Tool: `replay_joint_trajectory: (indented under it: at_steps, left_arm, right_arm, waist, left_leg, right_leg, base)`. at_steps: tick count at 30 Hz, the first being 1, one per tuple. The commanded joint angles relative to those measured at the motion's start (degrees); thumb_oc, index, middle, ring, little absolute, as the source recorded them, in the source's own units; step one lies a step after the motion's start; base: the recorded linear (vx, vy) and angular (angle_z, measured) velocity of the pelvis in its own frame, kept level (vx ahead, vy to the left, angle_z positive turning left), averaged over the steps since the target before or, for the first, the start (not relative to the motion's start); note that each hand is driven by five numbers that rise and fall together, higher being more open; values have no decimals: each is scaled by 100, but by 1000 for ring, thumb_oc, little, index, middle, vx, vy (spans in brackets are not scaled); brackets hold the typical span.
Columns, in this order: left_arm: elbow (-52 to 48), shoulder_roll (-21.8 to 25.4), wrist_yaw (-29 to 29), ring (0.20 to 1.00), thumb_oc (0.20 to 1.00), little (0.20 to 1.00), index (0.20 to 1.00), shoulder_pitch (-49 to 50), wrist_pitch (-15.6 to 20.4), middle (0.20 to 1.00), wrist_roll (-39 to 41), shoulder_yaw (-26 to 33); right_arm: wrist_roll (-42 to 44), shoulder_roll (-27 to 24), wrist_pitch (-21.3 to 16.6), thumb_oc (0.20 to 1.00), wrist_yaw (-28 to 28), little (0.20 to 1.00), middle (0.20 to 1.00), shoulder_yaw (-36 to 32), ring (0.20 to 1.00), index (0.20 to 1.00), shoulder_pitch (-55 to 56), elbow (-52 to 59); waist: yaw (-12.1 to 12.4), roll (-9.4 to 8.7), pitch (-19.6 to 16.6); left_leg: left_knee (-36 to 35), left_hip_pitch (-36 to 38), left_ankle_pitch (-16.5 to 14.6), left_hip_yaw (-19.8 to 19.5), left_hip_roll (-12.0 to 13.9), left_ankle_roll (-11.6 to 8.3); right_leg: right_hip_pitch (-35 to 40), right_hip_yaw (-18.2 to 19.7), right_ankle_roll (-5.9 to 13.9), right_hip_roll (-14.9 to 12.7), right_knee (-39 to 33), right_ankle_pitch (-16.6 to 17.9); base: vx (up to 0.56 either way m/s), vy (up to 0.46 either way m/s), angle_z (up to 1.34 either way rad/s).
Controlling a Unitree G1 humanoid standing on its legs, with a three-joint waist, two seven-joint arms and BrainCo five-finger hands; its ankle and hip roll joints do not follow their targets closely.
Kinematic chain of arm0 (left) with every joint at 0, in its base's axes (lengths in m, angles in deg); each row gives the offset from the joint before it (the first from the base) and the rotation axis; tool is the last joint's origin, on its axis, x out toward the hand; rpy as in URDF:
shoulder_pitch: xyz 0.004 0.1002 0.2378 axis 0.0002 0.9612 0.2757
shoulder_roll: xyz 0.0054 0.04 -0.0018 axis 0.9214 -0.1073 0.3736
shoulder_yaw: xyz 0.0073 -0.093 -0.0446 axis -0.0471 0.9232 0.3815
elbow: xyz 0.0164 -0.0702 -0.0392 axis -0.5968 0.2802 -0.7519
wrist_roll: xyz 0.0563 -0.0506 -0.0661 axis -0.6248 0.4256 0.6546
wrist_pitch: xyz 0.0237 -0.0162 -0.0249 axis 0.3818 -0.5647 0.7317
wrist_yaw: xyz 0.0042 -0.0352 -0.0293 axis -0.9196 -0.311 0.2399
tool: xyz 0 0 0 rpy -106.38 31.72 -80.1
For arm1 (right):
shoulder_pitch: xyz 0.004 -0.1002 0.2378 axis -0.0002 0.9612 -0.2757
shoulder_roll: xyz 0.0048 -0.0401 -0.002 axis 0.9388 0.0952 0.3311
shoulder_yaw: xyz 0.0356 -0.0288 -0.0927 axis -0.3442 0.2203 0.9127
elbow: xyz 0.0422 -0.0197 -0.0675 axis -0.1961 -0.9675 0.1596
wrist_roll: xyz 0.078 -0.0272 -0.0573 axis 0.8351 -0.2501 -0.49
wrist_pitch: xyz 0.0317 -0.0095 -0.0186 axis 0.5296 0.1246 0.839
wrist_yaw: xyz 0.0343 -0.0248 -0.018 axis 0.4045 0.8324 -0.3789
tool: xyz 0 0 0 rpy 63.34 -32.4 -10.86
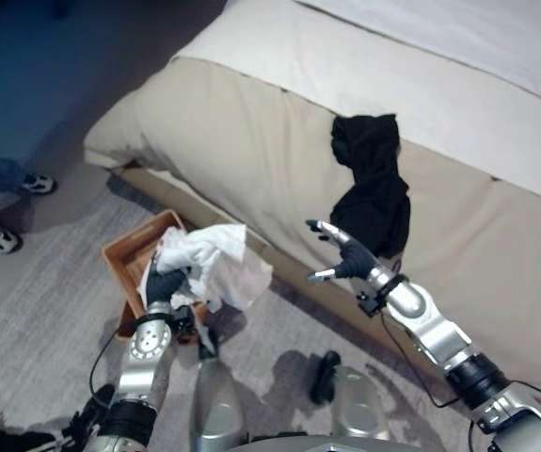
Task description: Pick up clothes into the bucket
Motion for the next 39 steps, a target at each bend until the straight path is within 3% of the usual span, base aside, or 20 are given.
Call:
replay_joint_trajectory:
  at_steps: [1, 3, 4, 5, 7, 9, 11, 13, 17, 24, 25, 26, 29, 35, 39]
  left_arm:
    - [-329, 414, -326, 200, 200, 200, 200, -136, 374, 200, -185, 366]
    - [-225, 469, -439, 200, 200, 200, 200, -202, 398, 200, -259, 393]
    - [-206, 551, -521, 200, 200, 200, 200, -279, 400, 200, -349, 391]
    - [-141, 651, -594, 200, 200, 200, 200, -362, 420, 200, -467, 366]
    - [-95, 837, -825, 200, 200, 200, 200, -537, 441, 200, -686, 310]
    - [-68, 952, -1023, 200, 200, 200, 200, -746, 438, 200, -846, 208]
    - [39, 993, -1213, 200, 200, 200, 200, -898, 426, 200, -902, 250]
    - [123, 1037, -1453, 200, 200, 200, 200, -1113, 406, 200, -906, 283]
    - [436, 1284, -1983, 200, 200, 200, 200, -1598, 449, 200, -800, 513]
    - [922, 1354, -2712, 200, 200, 200, 200, -2352, 350, 200, -579, 594]
    - [847, 1398, -2830, 200, 200, 200, 200, -2395, 313, 200, -644, 563]
    - [829, 1401, -2841, 200, 200, 200, 200, -2435, 305, 200, -654, 561]
    - [1357, 1716, -3031, 200, 200, 200, 200, -2879, 244, 200, -534, 555]
    - [2074, 2278, -3275, 200, 200, 200, 200, -3524, 264, 200, -111, 591]
    - [1924, 2625, -3443, 200, 200, 200, 200, -3534, 226, 200, -248, 596]
  right_arm:
    - [17, 108, -243, 1000, 31, 1000, 1000, 13, 1000, 1000, -131, 174]
    - [23, 120, -245, 1000, 34, 1000, 1000, 57, 1000, 1000, -165, 134]
    - [79, 75, -257, 1000, 26, 1000, 1000, 2, 1000, 1000, -77, 157]
    - [60, 71, -247, 1000, 61, 1000, 1000, 26, 1000, 1000, -108, 99]
    - [58, 119, -284, 1000, 95, 1000, 1000, 88, 1000, 1000, -212, 30]
    - [-17, 208, -304, 1000, 184, 1000, 1000, 216, 1000, 1000, -430, -52]
    - [-82, 339, -286, 1000, 247, 1000, 1000, 279, 1000, 1000, -570, -150]
    - [-62, 478, -306, 1000, 328, 1000, 1000, 385, 1000, 1000, -813, -285]
    - [78, 523, -411, 1000, 482, 1000, 1000, 679, 1000, 1000, -1274, -392]
    - [127, 466, -546, 1000, 818, 1000, 1000, 840, 1000, 1000, -1391, -441]
    - [104, 447, -562, 1000, 893, 1000, 1000, 845, 1000, 1000, -1370, -417]
    - [100, 442, -563, 1000, 899, 1000, 1000, 819, 1000, 1000, -1402, -412]
    - [139, 392, -659, 1000, 1064, 1000, 1000, 857, 1000, 1000, -1357, -342]
    - [259, 300, -793, 1000, 1203, 1000, 1000, 987, 1000, 1000, -1418, -130]
    - [355, 202, -893, 1000, 1269, 1000, 1000, 979, 1000, 1000, -1438, -49]
  waist:
    - [41, -148, -64]
    - [48, -190, -38]
    - [-17, -231, 13]
    - [-27, -262, 72]
    - [-66, -407, 202]
    - [-34, -474, 293]
    - [37, -471, 390]
    - [126, -459, 439]
    - [353, -698, 554]
    - [184, -838, 554]
    - [183, -848, 554]
    - [175, -850, 554]
    - [110, -993, 554]
    - [44, -1249, 554]
    - [52, -1378, 554]
  left_leg:
    - [84, -441, 319, -295, 444, -61]
    - [125, -489, 266, -410, 381, -105]
    - [293, -599, -42, -316, 233, -107]
    - [406, -634, -189, -284, 128, -111]
    - [750, -915, -406, -156, -146, -20]
    - [1028, -1165, -529, -55, -285, 64]
    - [1349, -1413, -663, -38, -343, 227]
    - [1382, -1680, -610, -14, -348, 323]
    - [1506, -2359, -495, 24, -327, 278]
    - [1720, -3382, -376, -261, -282, 283]
    - [1788, -3435, -531, -343, -268, 236]
    - [1767, -3576, -355, -315, -296, 287]
    - [1860, -3879, -497, -471, -288, 253]
    - [1846, -4487, -422, -674, -273, 258]
    - [2024, -4944, -454, -862, -309, 312]
  right_leg:
    - [96, 251, 299, -36, -910, 668]
    - [15, 353, 349, -113, -923, 761]
    - [-48, 442, 537, -370, -1001, 1018]
    - [-137, 553, 591, -425, -1021, 1128]
    - [-402, 828, 752, -677, -1199, 1599]
    - [-603, 1017, 812, -788, -1196, 1719]
    - [-650, 1279, 753, -753, -733, 1409]
    - [-679, 1343, 656, -607, -510, 1275]
    - [-907, 1090, 692, -455, -1087, 1376]
    - [-2060, 1134, 690, -384, -549, 1127]
    - [-2106, 1180, 757, -343, -425, 975]
    - [-2227, 1128, 701, -373, -459, 1109]
    - [-2517, 1154, 758, -320, -243, 905]
    - [-3022, 999, 835, -241, -208, 984]
    - [-3373, 894, 862, -207, -76, 996]
  base:
    - [16, 407, 31]
    - [-3, 259, 7]
    - [-5, 312, 4]
    - [-32, 406, 10]
    - [-66, 292, -5]
    - [-41, 263, -18]
    - [-62, 233, -14]
    - [-176, 152, -18]
    - [-167, -4, -41]
    - [-32, -33, 1]
    - [-38, -40, 21]
    - [-30, -68, 19]
    - [19, -76, 15]
    - [-12, -63, 11]
    - [29, -40, 6]
